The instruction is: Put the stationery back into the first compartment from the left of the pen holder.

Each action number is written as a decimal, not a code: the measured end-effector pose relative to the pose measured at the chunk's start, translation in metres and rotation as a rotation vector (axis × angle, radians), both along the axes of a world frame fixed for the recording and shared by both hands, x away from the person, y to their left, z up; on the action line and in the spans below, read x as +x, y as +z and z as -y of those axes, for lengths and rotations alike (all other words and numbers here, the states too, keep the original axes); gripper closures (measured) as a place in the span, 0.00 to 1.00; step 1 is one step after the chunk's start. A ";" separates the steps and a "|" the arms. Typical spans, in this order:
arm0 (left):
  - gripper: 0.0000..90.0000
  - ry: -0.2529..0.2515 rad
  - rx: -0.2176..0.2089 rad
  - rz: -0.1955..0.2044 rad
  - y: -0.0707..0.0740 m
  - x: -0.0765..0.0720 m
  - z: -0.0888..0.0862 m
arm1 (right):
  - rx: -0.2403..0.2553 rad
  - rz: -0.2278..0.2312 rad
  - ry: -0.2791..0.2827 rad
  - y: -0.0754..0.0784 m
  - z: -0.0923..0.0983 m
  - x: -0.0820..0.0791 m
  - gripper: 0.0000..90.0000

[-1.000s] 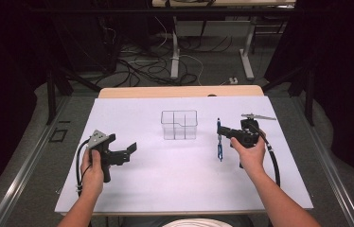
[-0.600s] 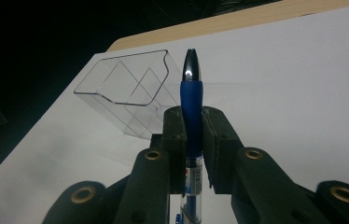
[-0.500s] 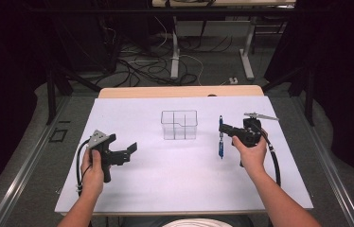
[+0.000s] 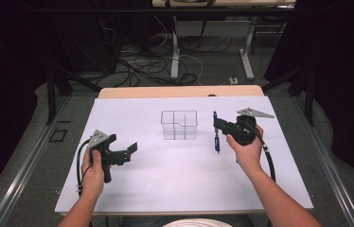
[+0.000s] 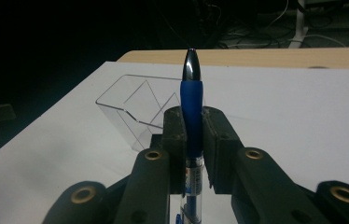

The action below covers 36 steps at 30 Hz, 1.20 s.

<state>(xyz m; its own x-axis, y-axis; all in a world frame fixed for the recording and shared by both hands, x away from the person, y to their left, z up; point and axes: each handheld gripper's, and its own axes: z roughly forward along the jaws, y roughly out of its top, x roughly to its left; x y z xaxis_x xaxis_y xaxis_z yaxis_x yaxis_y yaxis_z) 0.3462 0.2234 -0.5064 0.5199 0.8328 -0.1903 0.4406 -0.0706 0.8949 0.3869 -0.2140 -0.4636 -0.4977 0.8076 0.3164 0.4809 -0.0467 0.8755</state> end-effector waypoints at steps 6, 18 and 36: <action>0.01 0.000 0.001 -0.001 0.000 0.000 -0.001 | -0.024 0.034 0.014 0.011 -0.015 0.007 0.89; 0.01 0.001 -0.006 -0.006 -0.001 0.000 -0.001 | -0.064 0.075 0.038 0.036 -0.045 0.026 0.89; 0.01 0.016 -0.015 -0.002 0.000 0.000 -0.006 | -0.094 0.095 0.046 0.064 -0.086 0.059 0.89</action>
<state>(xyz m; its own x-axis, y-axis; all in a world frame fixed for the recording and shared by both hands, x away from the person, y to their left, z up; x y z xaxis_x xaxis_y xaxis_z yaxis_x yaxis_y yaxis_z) 0.3458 0.2294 -0.5059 0.5063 0.8379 -0.2039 0.4429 -0.0498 0.8952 0.4458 -0.1284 -0.3992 -0.5593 0.8068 0.1905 0.3954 0.0577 0.9167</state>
